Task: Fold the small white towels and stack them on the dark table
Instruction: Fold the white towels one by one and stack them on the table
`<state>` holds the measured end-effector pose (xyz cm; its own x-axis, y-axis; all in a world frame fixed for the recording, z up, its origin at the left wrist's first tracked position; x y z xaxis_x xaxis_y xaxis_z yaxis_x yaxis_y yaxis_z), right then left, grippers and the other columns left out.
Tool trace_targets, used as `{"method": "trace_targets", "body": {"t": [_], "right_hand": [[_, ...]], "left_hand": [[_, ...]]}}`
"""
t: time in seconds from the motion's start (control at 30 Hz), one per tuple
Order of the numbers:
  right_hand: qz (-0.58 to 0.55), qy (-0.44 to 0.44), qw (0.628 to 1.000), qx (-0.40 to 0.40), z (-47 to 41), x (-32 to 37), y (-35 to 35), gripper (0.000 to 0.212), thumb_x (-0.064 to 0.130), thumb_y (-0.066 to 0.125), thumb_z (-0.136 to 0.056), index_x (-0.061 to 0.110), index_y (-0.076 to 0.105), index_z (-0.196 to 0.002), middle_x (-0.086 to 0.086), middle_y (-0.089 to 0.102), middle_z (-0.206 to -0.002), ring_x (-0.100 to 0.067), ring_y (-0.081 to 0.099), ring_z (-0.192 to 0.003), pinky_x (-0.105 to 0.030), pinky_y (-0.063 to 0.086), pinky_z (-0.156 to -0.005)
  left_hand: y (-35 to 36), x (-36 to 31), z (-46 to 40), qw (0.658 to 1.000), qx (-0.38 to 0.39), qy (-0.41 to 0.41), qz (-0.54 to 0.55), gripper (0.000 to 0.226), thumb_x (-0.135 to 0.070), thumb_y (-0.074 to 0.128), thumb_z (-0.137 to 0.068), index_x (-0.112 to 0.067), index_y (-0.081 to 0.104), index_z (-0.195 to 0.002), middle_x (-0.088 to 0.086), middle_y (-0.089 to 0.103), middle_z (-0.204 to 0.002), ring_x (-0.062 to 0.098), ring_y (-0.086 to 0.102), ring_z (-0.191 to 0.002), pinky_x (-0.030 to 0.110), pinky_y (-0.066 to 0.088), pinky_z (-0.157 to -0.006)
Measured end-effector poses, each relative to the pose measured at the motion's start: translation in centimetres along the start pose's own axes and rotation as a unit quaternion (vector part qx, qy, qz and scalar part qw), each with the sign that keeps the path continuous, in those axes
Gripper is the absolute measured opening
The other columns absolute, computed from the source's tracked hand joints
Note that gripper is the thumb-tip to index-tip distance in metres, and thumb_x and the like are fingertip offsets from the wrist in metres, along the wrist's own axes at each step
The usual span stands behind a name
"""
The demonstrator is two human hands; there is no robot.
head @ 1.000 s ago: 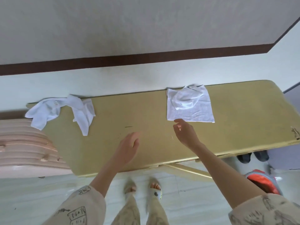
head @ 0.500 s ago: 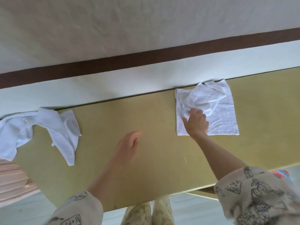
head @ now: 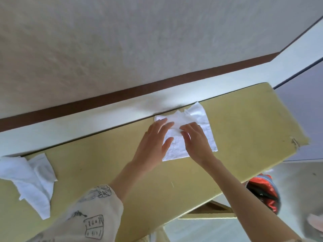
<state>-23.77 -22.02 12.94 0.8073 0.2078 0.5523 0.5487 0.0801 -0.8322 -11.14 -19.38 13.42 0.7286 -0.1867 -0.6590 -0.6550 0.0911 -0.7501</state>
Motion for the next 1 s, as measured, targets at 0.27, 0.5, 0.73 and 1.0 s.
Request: {"method": "trace_targets", "body": {"t": [0.27, 0.5, 0.73, 1.0], "right_hand": [[0.003, -0.067, 0.996, -0.062, 2.1, 4.8, -9.1, 0.022, 0.001, 0.041, -0.086, 0.001, 0.063, -0.089, -0.014, 0.06, -0.088, -0.033, 0.054, -0.082, -0.042, 0.047, -0.071], [-0.009, 0.001, 0.999, 0.037, 5.8, 3.6, -6.1, 0.017, 0.005, 0.041, -0.092, 0.003, 0.056, -0.1, -0.01, 0.058, -0.099, -0.028, 0.051, -0.095, -0.034, 0.039, -0.078], [-0.074, 0.016, 0.994, 0.08, 6.8, 6.3, -4.2, 0.019, 0.017, 0.049, -0.093, 0.003, 0.061, -0.093, -0.003, 0.062, -0.09, -0.019, 0.053, -0.086, -0.028, 0.037, -0.073], [-0.068, -0.033, 0.995, 0.057, 2.1, 13.1, -4.8, 0.024, 0.014, 0.048, -0.094, 0.008, 0.068, -0.105, -0.004, 0.068, -0.109, -0.02, 0.058, -0.104, -0.018, 0.033, -0.078]], "left_hand": [[-5.4, -5.0, 0.1, 0.996, -0.048, -0.075, 0.004, 0.02, -0.024, 0.051, -0.093, -0.017, 0.066, -0.103, 0.0, 0.068, -0.101, 0.021, 0.061, -0.094, 0.028, 0.046, -0.08], [-11.8, -8.2, 5.8, 0.984, -0.073, -0.094, 0.134, 0.019, -0.012, 0.058, -0.085, -0.025, 0.072, -0.082, -0.021, 0.067, -0.076, -0.006, 0.059, -0.073, 0.006, 0.041, -0.061], [-16.5, -1.9, 12.5, 0.966, -0.156, -0.2, 0.038, 0.019, -0.012, 0.054, -0.09, -0.011, 0.072, -0.097, -0.004, 0.069, -0.097, 0.009, 0.057, -0.09, 0.007, 0.035, -0.072], [-20.3, 4.5, 16.6, 0.932, -0.218, -0.282, 0.063, 0.007, -0.017, 0.059, -0.088, -0.013, 0.058, -0.094, 0.0, 0.062, -0.093, 0.021, 0.059, -0.092, 0.03, 0.044, -0.078]]}}
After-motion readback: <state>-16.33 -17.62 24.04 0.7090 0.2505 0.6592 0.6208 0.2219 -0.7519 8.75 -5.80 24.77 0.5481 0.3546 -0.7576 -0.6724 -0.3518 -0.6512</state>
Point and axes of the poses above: each hand's wrist, its own z-axis away from the middle knuckle, its own y-axis out of the palm, x = y × z, the point moved 9 cm from there along -z, towards the middle knuckle
